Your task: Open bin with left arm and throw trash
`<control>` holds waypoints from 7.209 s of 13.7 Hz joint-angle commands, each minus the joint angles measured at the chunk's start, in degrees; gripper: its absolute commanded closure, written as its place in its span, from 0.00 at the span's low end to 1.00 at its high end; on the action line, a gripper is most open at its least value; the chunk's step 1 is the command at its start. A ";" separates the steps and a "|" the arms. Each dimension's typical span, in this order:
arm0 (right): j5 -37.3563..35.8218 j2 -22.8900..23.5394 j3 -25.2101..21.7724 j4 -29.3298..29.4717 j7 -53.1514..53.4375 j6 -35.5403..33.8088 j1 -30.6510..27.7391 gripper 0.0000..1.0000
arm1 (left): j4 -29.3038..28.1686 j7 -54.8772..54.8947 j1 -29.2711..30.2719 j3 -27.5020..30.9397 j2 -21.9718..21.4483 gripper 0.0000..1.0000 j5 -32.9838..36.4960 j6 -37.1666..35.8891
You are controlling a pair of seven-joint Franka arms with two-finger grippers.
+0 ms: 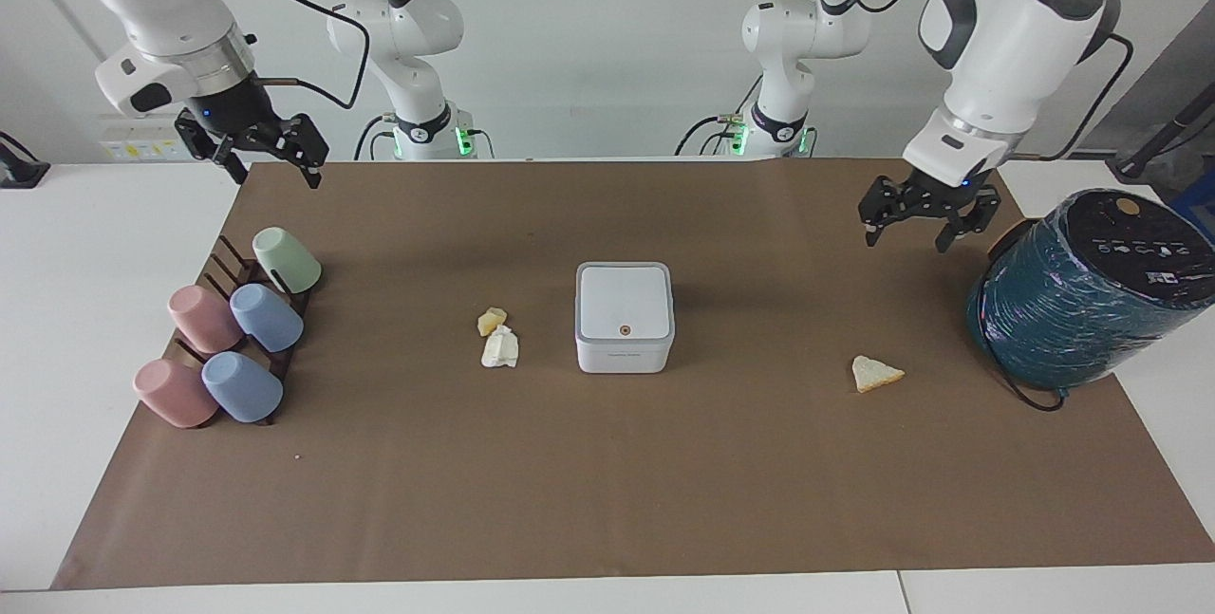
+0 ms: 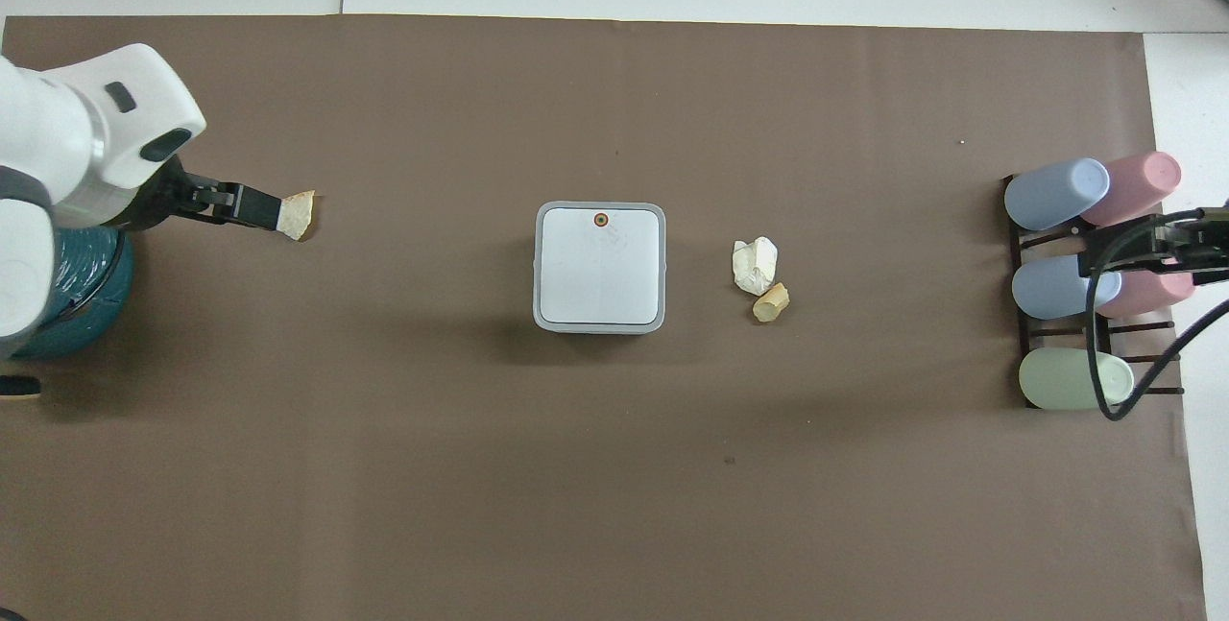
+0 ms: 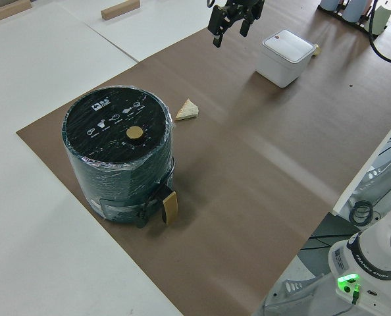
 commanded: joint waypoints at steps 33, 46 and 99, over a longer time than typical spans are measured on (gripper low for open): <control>18.33 22.17 0.55 -16.80 7.26 43.22 16.58 1.00 | 4.39 -28.73 -25.58 0.17 14.73 1.00 -0.64 17.41; 22.90 17.59 0.99 -1.32 22.18 36.23 18.32 1.00 | -8.96 -18.91 -11.35 0.70 6.28 1.00 -0.47 21.75; 12.71 14.34 -0.42 -36.31 -4.88 58.58 20.27 0.41 | -13.99 -40.93 -19.75 4.74 0.73 1.00 4.81 25.99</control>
